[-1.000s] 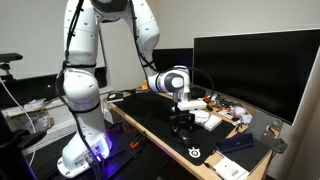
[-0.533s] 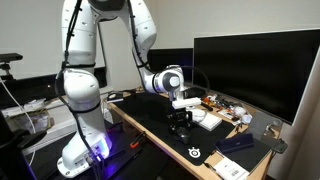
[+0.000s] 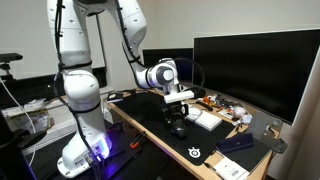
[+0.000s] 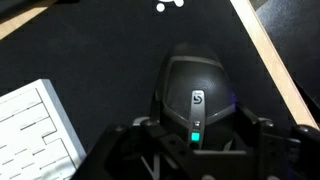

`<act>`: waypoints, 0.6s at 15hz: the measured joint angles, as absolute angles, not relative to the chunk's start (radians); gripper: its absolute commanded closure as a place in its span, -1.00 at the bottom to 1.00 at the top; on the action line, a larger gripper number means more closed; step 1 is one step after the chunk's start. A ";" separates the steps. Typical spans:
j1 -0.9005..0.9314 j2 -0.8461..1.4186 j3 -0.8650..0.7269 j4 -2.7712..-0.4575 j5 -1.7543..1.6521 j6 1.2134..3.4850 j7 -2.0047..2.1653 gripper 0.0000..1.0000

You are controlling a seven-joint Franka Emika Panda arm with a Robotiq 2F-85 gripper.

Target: Move the mouse to the left on the desk

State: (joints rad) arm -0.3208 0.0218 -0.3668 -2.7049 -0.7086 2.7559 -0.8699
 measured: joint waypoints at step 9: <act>-0.258 -0.148 -0.243 -2.769 -0.539 2.707 -0.560 0.06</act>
